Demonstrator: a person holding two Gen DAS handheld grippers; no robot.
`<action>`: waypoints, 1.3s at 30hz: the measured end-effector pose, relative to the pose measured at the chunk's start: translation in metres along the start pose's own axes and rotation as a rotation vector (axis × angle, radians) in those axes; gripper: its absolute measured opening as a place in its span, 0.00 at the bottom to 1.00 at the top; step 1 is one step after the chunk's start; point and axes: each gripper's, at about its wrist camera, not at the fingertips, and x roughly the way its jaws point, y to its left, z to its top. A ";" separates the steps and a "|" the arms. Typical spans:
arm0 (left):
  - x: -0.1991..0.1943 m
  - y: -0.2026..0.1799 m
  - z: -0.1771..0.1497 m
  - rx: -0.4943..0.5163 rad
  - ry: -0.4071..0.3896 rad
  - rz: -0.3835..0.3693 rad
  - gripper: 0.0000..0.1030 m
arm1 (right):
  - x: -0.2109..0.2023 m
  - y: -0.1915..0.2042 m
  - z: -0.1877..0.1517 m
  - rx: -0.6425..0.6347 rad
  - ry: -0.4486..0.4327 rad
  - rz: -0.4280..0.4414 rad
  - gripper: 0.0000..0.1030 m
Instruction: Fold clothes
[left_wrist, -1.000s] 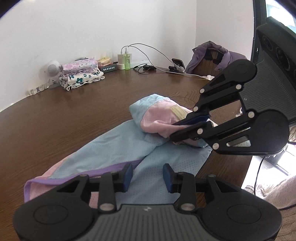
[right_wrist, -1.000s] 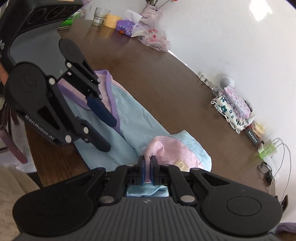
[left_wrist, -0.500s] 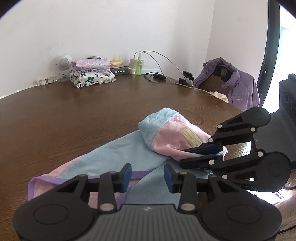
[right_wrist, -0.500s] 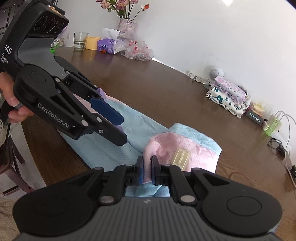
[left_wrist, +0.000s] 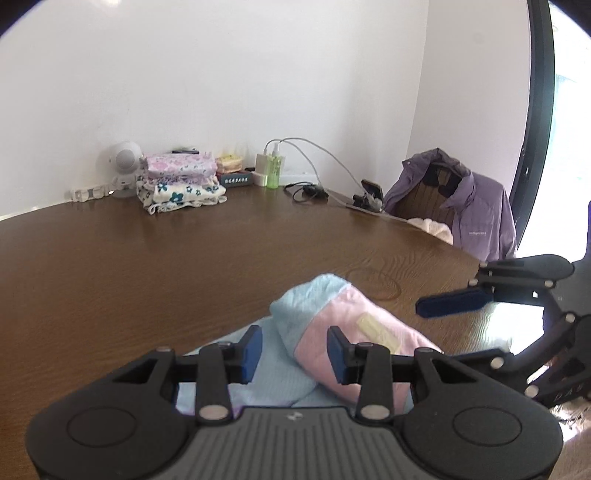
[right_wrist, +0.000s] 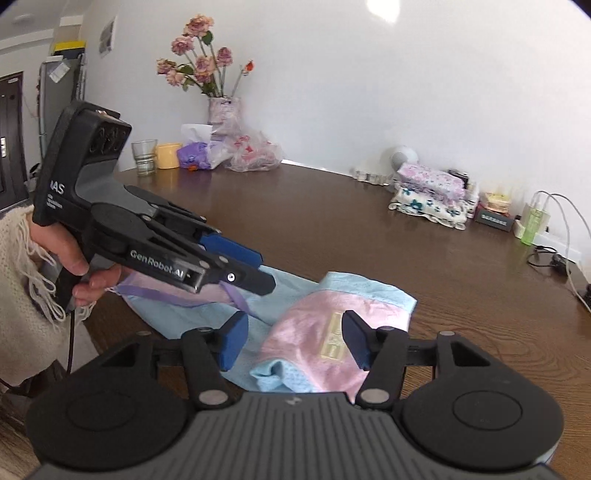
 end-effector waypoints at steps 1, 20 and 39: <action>0.008 -0.003 0.005 -0.001 -0.001 -0.025 0.30 | 0.004 -0.004 -0.001 0.016 0.020 0.003 0.37; 0.022 -0.036 0.000 0.118 0.098 -0.080 0.31 | 0.018 -0.094 -0.040 0.529 0.076 0.036 0.47; 0.025 -0.033 -0.026 0.064 0.106 -0.031 0.28 | 0.031 -0.120 -0.055 0.789 0.066 0.161 0.08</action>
